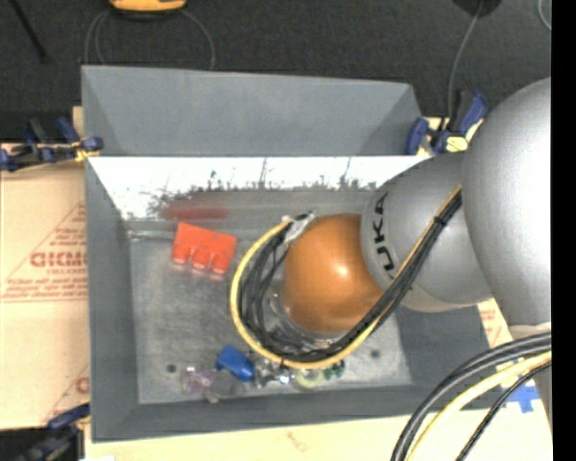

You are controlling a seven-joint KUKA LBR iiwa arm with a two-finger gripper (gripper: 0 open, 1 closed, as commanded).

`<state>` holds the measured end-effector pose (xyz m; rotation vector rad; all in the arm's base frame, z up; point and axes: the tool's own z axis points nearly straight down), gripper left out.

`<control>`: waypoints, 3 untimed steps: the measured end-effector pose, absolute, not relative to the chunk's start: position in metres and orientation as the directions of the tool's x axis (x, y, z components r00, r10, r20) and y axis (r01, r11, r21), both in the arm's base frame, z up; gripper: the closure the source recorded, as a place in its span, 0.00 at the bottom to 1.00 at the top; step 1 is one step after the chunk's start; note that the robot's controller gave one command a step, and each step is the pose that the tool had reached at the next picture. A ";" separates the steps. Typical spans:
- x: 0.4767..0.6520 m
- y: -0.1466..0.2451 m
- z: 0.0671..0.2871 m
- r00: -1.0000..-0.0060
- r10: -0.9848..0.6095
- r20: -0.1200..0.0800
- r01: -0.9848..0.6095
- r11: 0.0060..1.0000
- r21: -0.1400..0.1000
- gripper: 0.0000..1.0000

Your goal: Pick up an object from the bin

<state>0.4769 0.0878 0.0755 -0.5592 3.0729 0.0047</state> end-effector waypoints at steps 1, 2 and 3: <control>0.482 0.087 0.172 -0.949 -0.315 -0.011 -0.315 0.949 -0.002 1.00; 0.480 0.088 0.168 -0.951 -0.310 -0.002 -0.310 0.951 0.001 0.00; 0.485 0.131 0.075 -0.865 -0.500 -0.026 -0.500 0.866 -0.008 0.00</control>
Offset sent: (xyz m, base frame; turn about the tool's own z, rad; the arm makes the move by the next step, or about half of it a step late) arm 0.0021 -0.0001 0.0919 0.0402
